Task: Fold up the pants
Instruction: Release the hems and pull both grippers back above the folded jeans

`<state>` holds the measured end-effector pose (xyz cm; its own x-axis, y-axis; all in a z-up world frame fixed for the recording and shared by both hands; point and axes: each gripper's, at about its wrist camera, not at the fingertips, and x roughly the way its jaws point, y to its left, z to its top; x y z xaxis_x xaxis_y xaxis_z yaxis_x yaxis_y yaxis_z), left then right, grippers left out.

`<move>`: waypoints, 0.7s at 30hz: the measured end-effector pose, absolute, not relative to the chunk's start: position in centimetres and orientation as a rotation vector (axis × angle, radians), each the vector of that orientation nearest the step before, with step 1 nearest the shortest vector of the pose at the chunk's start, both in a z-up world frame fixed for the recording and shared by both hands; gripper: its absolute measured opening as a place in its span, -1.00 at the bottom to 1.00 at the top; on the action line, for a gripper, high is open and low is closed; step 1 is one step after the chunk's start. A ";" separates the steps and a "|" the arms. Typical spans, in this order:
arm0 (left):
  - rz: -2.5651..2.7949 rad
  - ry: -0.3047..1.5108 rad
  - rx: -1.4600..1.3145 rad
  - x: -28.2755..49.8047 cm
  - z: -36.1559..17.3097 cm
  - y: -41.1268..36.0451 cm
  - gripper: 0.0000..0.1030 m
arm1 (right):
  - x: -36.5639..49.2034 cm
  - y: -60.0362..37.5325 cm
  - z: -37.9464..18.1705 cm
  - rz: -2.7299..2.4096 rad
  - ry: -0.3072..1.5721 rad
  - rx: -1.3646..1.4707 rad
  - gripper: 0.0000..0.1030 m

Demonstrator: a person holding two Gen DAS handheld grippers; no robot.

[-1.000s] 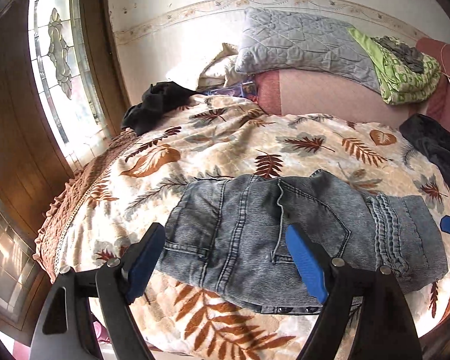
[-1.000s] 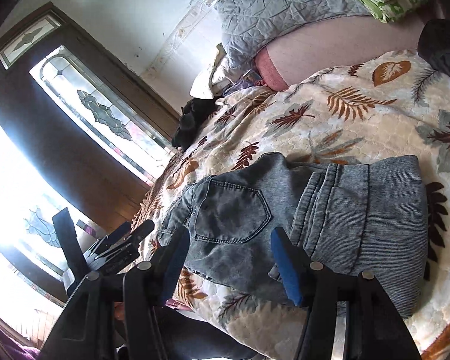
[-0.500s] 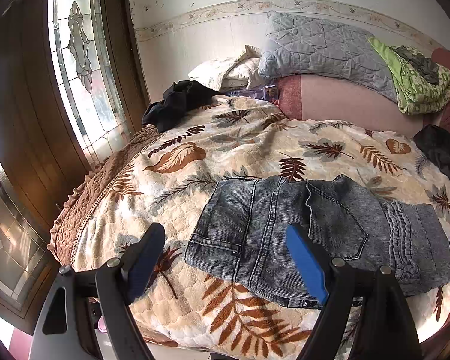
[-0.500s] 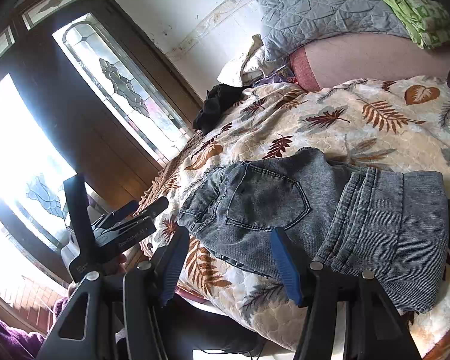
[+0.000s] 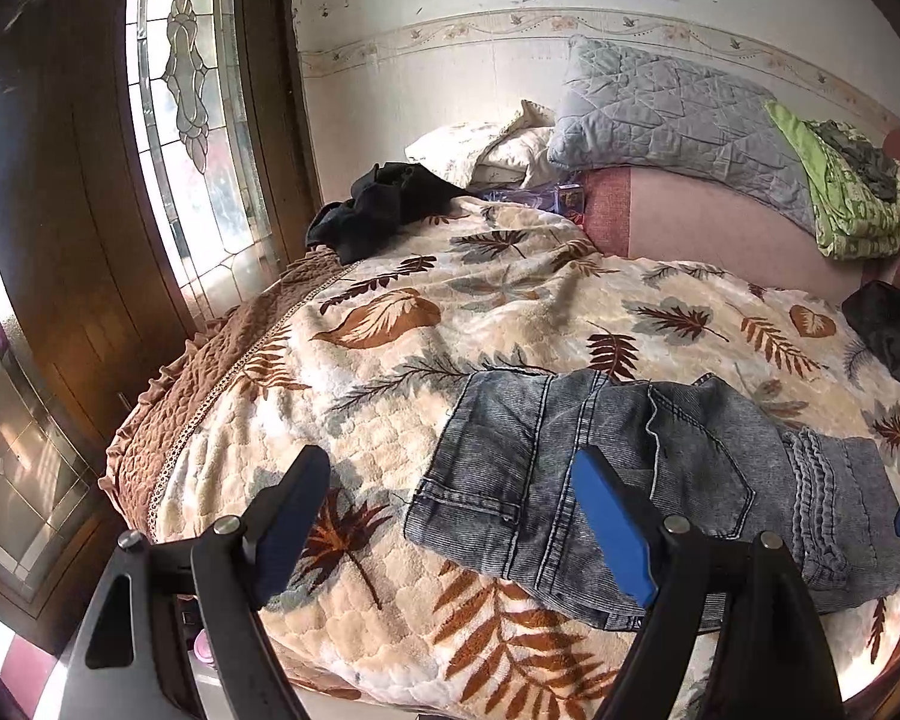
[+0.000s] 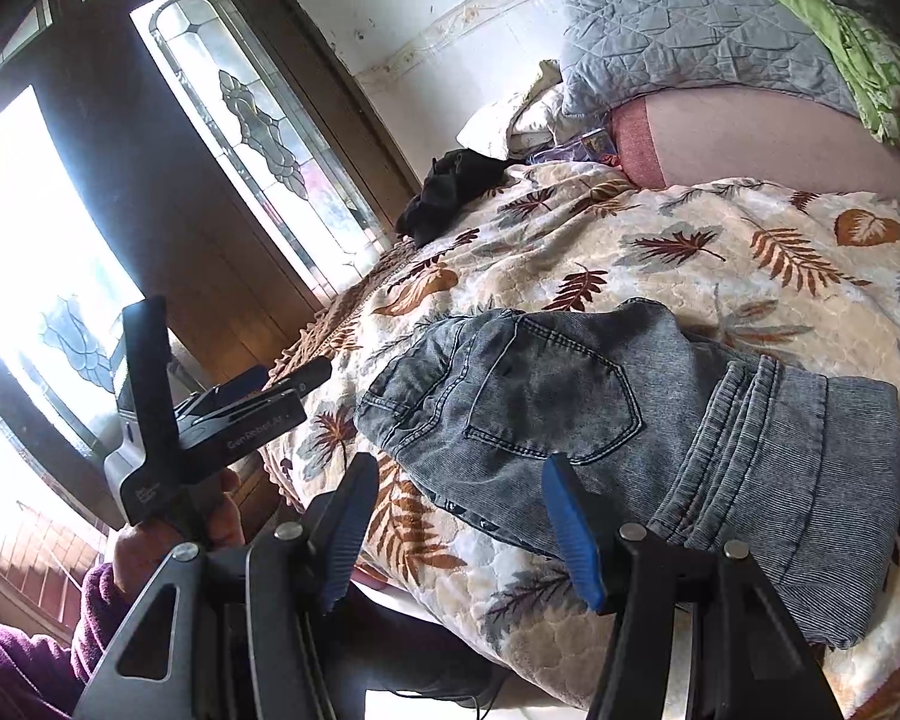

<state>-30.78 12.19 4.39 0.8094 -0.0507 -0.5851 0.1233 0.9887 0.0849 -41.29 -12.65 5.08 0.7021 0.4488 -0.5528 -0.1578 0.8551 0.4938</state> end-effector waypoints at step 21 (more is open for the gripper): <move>-0.018 0.583 0.098 -31.1 5.8 15.2 0.62 | -41.7 -11.0 5.6 0.359 0.714 0.358 0.17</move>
